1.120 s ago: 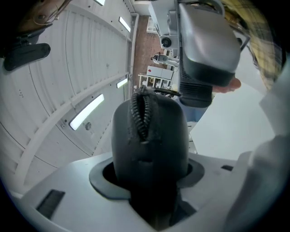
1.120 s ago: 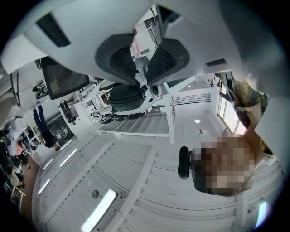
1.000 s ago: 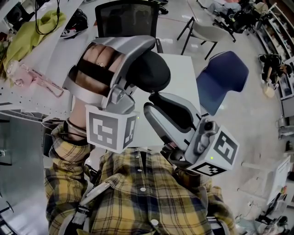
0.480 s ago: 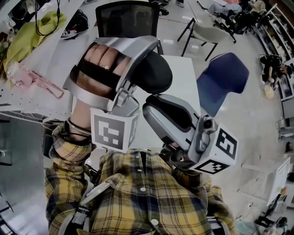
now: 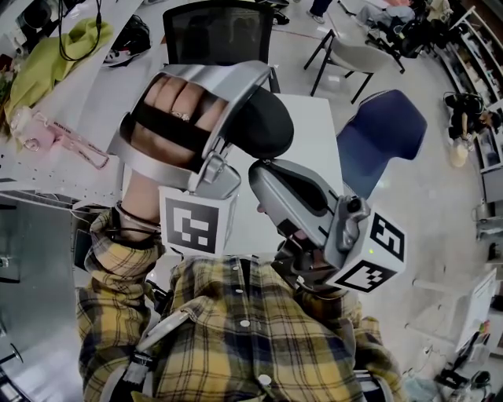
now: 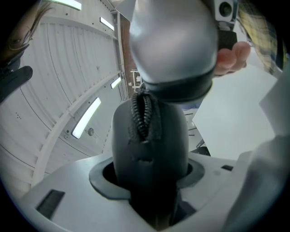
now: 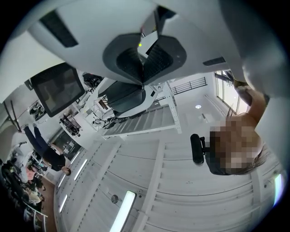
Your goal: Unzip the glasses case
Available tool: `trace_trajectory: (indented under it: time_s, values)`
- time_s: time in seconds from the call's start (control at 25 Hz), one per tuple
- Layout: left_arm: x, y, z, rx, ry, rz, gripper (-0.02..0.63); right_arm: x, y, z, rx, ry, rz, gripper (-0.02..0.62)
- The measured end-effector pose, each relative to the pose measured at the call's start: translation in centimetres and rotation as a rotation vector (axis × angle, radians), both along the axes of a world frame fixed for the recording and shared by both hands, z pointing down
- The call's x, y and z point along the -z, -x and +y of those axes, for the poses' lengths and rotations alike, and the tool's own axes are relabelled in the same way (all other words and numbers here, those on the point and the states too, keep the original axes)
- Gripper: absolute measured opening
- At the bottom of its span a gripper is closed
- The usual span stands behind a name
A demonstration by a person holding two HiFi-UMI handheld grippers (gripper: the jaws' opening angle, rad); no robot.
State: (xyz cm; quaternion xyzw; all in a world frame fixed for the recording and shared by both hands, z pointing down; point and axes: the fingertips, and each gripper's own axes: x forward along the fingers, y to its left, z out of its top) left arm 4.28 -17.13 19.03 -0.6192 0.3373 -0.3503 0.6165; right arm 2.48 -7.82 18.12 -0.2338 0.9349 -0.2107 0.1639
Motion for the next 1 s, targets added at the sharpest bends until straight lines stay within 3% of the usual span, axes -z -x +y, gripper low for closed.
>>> trace_trajectory:
  time_s: [0.64, 0.84, 1.0]
  values:
    - [-1.6, -0.5, 1.4, -0.106, 0.118, 0.020, 0.242, -1.0, -0.6, 1.0, 0.064, 0.036, 0.114, -0.002]
    - [-1.5, -0.2, 1.6, -0.114, 0.075, -0.006, 0.242, -1.3, -0.9, 1.5, 0.089, 0.051, 0.152, -0.002]
    - [-1.8, 0.1, 2.1, -0.136, 0.094, -0.001, 0.242, -1.5, -1.5, 1.5, 0.087, 0.056, 0.194, -0.002]
